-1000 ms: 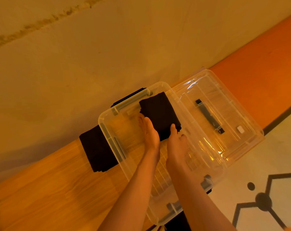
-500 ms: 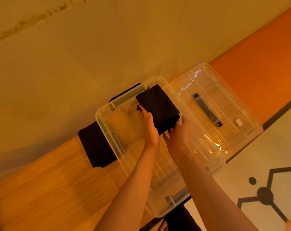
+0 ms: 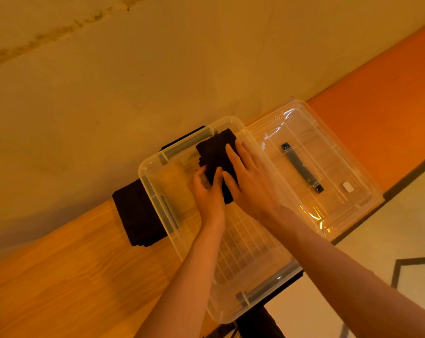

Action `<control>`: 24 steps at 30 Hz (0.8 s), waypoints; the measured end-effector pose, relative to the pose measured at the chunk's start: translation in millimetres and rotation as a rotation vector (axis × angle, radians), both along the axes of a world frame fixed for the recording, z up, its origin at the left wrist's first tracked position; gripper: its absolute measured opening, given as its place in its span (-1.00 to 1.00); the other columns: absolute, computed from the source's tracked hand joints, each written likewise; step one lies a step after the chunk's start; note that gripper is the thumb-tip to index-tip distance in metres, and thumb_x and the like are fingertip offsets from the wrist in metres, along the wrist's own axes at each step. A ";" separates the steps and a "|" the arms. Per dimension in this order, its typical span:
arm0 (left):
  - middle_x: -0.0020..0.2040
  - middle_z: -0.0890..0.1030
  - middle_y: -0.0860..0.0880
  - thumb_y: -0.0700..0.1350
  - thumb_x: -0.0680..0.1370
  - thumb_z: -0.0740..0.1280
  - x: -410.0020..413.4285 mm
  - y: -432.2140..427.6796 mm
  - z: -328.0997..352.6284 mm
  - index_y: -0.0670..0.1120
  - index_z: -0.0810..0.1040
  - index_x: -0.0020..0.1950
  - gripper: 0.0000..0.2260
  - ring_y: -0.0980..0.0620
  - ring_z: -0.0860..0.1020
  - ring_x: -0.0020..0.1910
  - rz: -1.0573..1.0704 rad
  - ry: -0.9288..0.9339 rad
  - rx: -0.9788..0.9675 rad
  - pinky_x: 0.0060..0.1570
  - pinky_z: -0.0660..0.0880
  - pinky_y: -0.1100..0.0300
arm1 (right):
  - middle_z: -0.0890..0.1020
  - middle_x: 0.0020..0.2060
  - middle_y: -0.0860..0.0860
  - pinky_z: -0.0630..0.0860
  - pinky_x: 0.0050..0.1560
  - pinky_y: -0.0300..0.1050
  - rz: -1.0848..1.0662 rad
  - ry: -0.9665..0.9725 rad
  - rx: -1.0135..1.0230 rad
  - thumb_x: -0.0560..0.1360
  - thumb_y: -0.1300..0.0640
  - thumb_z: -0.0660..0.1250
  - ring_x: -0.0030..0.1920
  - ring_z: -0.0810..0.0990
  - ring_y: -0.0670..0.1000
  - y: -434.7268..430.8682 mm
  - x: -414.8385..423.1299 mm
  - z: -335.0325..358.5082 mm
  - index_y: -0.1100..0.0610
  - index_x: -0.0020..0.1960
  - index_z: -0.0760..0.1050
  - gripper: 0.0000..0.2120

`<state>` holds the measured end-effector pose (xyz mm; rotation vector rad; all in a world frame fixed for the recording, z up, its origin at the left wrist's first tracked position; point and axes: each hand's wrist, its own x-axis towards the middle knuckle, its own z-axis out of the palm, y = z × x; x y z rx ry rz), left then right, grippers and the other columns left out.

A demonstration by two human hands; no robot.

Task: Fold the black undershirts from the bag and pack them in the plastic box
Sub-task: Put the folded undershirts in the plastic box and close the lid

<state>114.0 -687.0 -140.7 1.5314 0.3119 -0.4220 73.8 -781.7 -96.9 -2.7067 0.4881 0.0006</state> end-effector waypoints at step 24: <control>-0.03 0.70 -0.03 -0.12 0.65 0.32 33.1 10.6 18.2 -0.17 0.63 0.16 -0.83 0.07 0.64 -0.03 -0.477 0.111 0.162 -0.31 0.46 0.42 | -0.08 0.64 0.09 -0.20 0.60 0.04 0.162 0.144 -0.098 0.59 -0.26 -0.38 0.62 -0.20 0.09 -5.9 45.8 -1.4 0.00 0.66 -0.06 -0.29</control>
